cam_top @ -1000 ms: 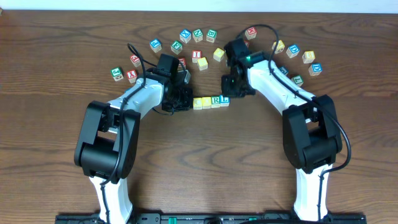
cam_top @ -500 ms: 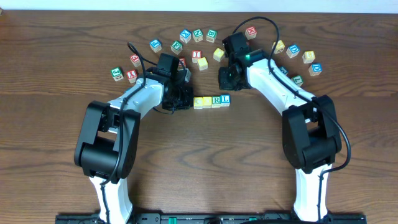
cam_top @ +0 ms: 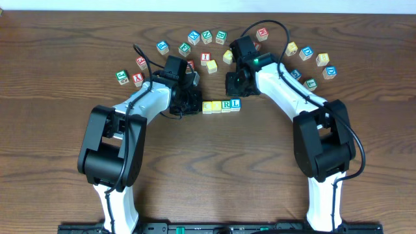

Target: Spell out CORL

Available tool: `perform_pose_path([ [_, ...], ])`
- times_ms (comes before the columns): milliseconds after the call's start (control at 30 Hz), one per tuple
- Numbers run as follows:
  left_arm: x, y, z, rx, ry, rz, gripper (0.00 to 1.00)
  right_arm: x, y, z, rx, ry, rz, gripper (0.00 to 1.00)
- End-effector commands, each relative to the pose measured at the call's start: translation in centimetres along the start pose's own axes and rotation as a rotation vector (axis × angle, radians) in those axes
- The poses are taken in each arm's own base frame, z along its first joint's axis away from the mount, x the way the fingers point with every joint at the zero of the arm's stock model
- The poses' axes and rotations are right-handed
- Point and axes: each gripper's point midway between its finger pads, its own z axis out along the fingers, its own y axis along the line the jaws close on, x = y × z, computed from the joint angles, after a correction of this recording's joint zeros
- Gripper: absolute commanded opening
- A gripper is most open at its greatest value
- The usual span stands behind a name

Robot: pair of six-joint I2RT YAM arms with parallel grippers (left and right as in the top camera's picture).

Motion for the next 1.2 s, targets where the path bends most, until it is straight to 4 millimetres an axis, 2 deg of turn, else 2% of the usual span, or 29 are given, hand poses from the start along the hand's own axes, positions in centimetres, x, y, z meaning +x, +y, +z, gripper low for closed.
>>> perform_pose_path([
  [0,0.09,0.36,0.44,-0.013,0.011,0.008,0.07,1.21,0.51,1.28,0.007,0.035,-0.001,0.01],
  [133,0.08,0.35,0.45,-0.013,0.011,0.008,0.07,1.64,0.32,2.07,0.015,0.053,0.014,0.01],
  [1167,0.08,0.35,0.45,-0.013,0.011,0.008,0.07,2.16,0.60,2.10,0.018,0.068,0.004,0.01],
])
